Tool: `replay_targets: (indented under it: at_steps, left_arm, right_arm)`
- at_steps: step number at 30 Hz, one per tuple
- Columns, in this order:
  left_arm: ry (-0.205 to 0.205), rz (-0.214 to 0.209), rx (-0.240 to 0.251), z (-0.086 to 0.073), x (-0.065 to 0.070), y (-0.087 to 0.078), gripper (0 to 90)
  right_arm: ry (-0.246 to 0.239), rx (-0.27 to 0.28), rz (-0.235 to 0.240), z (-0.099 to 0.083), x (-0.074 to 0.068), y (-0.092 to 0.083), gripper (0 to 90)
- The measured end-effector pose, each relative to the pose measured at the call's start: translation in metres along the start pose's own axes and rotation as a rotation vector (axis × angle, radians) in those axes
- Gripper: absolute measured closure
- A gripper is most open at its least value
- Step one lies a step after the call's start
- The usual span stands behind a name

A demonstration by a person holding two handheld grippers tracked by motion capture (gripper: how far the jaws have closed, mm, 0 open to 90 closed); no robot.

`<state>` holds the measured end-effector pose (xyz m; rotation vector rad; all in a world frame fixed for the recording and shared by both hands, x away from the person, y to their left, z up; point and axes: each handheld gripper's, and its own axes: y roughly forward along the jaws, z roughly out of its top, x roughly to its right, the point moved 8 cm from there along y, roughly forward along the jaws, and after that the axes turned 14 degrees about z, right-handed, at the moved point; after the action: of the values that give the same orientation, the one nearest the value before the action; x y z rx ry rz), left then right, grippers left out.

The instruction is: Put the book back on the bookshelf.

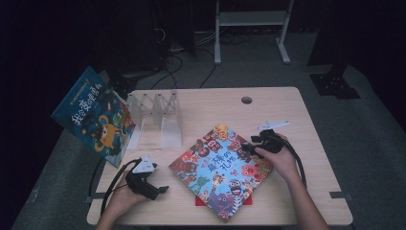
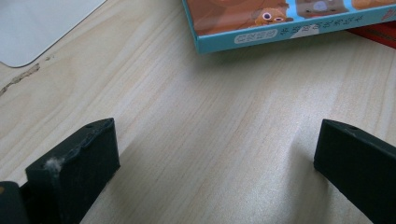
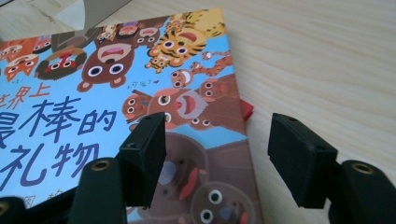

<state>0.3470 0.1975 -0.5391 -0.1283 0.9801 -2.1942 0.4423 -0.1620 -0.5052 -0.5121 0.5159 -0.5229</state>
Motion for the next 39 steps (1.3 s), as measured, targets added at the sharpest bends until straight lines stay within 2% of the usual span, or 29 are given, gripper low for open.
replay_targets:
  at_steps: [4,14,21,30,32,33,34,36,37,39]
  left_arm:
    - [0.000,0.000,-0.001,0.000,0.000,0.000,0.0]
    - [0.001,0.000,-0.001,0.000,0.000,0.000,0.0]
    - [0.000,0.000,0.000,0.000,0.000,0.000,0.0]
    - [0.001,-0.001,-0.001,0.000,0.000,0.000,0.0]
    - [0.000,0.000,0.000,0.000,0.000,0.000,0.0]
    - [0.000,0.000,0.000,0.000,0.000,0.000,0.0]
    - [0.000,0.000,-0.001,0.000,0.000,0.000,0.0]
    - [0.001,0.000,-0.001,0.000,0.000,0.000,0.0]
    - [0.000,0.000,-0.001,0.000,0.000,0.000,0.0]
    - [0.000,0.000,-0.001,0.000,0.000,0.000,0.0]
  right_arm:
    - [-0.013,-0.012,0.032,-0.002,-0.003,0.009,38.2]
    - [-0.015,-0.013,0.018,0.001,-0.004,0.013,38.3]
    - [-0.033,-0.003,0.028,0.006,-0.008,0.022,38.4]
    - [-0.050,-0.027,0.052,0.016,-0.011,0.035,38.5]
    - [-0.058,-0.020,0.037,0.016,-0.011,0.034,41.8]
    - [-0.058,-0.020,0.037,0.016,-0.011,0.034,41.8]
    - [-0.061,-0.020,0.012,0.016,-0.009,0.029,42.0]
    - [-0.058,-0.019,0.007,0.016,-0.010,0.027,42.2]
    - [-0.071,0.012,-0.003,0.019,-0.011,0.017,45.2]
    - [-0.072,0.020,-0.007,0.019,-0.012,0.013,46.2]
